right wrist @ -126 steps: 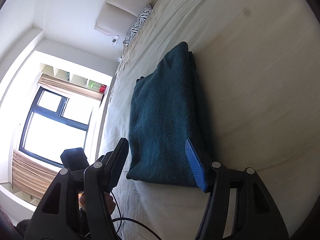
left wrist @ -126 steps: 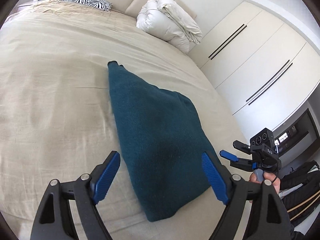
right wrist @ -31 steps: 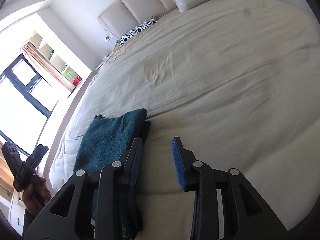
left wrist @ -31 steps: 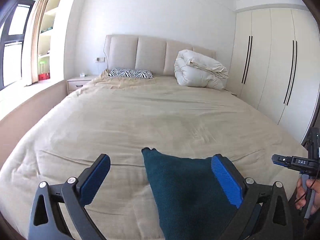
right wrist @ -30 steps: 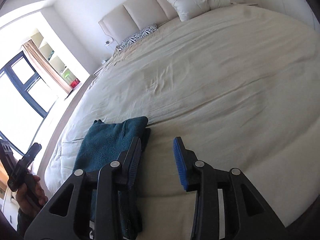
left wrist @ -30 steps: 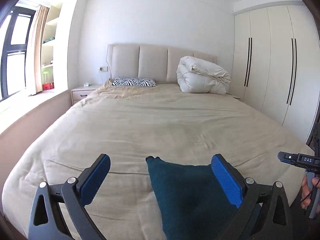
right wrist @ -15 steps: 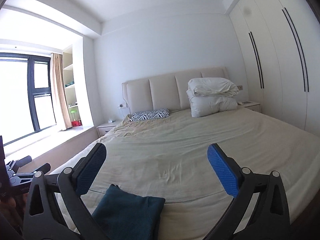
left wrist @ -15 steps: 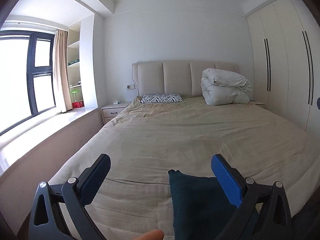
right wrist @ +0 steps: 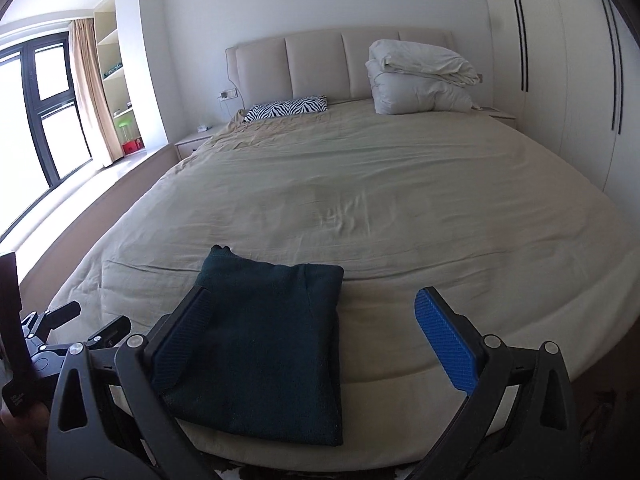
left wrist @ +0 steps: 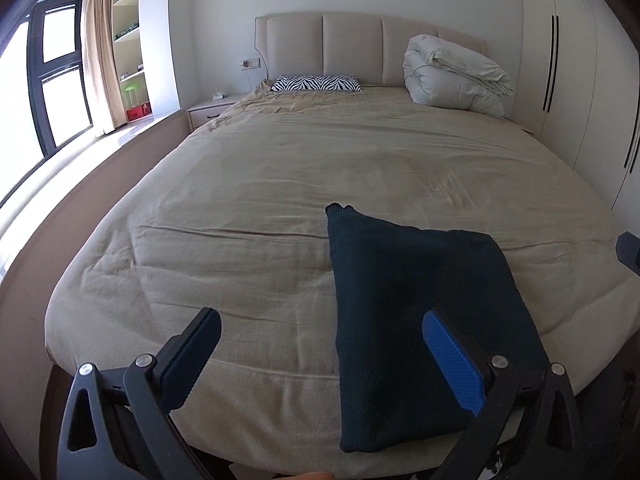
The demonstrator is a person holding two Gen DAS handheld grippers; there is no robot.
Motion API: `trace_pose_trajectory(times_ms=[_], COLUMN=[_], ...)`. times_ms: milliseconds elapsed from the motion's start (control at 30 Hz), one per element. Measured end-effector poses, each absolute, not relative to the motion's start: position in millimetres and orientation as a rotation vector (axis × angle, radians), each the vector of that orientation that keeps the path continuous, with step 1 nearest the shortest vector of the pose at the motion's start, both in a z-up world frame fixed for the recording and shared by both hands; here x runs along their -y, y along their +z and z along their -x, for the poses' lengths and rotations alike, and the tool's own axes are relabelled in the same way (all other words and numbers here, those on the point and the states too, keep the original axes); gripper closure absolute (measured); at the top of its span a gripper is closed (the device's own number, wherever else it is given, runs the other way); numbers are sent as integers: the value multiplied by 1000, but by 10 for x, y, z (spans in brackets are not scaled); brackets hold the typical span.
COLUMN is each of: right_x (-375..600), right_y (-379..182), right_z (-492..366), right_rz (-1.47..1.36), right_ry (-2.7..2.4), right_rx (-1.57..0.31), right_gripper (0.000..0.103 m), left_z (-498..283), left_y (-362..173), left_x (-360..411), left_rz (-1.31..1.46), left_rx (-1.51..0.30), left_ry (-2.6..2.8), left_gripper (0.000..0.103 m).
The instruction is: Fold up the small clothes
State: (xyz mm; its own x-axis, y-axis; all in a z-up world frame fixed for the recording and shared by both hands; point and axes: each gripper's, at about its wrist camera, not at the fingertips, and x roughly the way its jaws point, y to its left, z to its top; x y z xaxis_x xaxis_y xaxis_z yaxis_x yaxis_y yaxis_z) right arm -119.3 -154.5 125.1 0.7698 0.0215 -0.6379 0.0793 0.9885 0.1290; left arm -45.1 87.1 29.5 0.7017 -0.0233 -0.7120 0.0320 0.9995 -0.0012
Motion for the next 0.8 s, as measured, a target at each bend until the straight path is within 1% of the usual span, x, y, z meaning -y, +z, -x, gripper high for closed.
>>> trace_pose_trajectory(times_ms=[233,800], right_x=[1356,1365], right_y=[835,548], right_z=[1082,1028], right_rz=[-133,-127], right_ry=[-44,-50], right_rx=[-815,-887], right_gripper=[0,0], left_z=[410,377], left_y=[109,-45], left_x=[-906,-904], left_rz=[9,11], left_rx=[-858,-900], left_ry=[-30,-39], left_gripper=[0,0])
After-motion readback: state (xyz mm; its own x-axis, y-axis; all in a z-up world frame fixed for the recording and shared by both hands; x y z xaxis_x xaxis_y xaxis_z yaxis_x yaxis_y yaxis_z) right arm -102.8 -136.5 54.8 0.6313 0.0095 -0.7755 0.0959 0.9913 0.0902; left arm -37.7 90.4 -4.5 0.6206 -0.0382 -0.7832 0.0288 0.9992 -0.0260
